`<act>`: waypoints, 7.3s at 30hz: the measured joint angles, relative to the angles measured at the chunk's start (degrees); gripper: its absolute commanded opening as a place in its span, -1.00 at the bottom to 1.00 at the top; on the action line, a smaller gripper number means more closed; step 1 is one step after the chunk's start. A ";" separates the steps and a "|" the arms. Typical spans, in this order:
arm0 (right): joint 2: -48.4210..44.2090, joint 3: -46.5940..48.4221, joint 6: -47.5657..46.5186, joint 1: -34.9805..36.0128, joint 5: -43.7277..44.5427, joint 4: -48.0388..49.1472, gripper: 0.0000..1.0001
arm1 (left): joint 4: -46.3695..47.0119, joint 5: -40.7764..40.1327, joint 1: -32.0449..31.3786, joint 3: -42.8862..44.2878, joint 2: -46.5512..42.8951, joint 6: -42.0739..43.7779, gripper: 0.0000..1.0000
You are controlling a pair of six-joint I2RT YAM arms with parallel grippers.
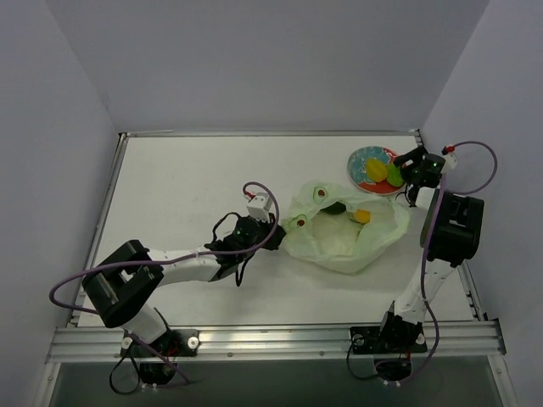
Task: Take the fake fruits out of the plastic bag
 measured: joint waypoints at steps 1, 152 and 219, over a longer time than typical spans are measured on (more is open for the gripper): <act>-0.13 0.00 -0.04 0.02 -0.02 -0.13 0.52 | 0.00 0.13 0.00 0.00 0.11 0.00 -0.95; -5.03 2.01 -9.51 15.32 24.98 -20.06 0.25 | 0.96 2.01 3.67 -0.98 -2.16 -1.07 -0.95; -22.62 -16.72 -8.79 34.86 34.97 -23.98 0.71 | 5.05 4.98 -3.23 -0.96 -0.57 -1.49 -0.95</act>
